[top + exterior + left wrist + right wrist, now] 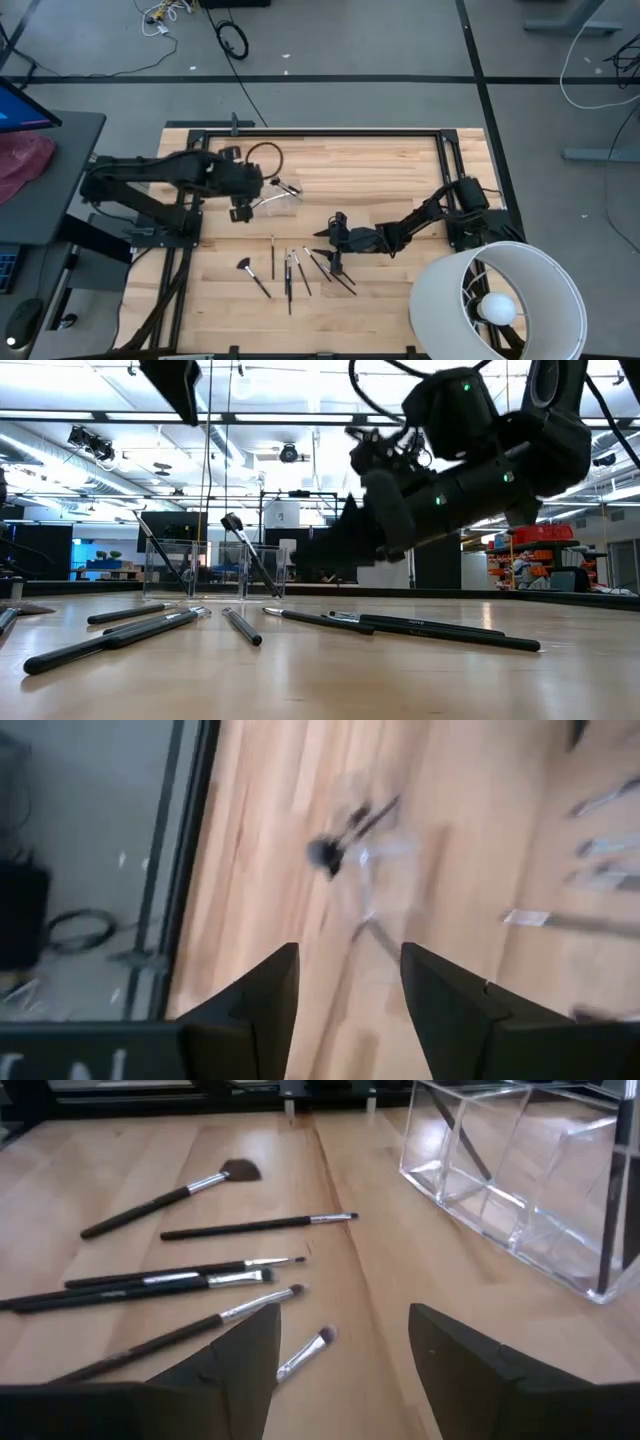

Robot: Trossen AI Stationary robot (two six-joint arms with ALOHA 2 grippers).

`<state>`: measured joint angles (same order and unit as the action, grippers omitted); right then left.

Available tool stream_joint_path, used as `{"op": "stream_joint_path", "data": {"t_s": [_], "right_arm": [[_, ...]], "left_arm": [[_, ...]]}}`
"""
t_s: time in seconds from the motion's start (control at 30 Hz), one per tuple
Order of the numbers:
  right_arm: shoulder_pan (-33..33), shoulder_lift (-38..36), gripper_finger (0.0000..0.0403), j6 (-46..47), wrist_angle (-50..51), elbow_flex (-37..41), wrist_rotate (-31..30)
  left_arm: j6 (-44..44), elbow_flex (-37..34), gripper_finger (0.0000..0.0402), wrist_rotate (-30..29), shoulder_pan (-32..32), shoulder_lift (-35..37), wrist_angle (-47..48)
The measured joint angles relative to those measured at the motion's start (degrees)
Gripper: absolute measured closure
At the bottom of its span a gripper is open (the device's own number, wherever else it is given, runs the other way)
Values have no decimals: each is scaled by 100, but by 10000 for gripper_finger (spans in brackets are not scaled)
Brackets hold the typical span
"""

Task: Put items in baskets/containers
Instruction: Put the eyeshadow brush into the left section of the transparent organizer

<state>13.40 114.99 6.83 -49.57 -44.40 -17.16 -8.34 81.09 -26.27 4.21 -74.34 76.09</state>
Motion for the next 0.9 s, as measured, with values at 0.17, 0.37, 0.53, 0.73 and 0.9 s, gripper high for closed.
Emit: {"op": "stream_joint_path", "data": {"t_s": [0.17, 0.37, 0.53, 0.73, 0.9], "right_arm": [[130, -751, 179, 7, 998, -7, -451], [382, -1255, 179, 537, 1747, -10, -927], [719, -1202, 179, 1094, 2396, -4, -747], [901, -1132, 179, 1927, 3027, -7, -1228], [903, -740, 179, 2561, 2910, -7, -995]], "left_arm": [[-11, -1387, 220, 23, 508, 659, -1384], [-158, -3830, 220, 92, 1112, 1099, -4592], [-169, -5099, 220, 221, 1389, 1099, -6818], [-397, -5548, 220, 192, 1442, 1099, -7267], [-560, -5548, 220, 191, 1442, 1101, -7300]]}}
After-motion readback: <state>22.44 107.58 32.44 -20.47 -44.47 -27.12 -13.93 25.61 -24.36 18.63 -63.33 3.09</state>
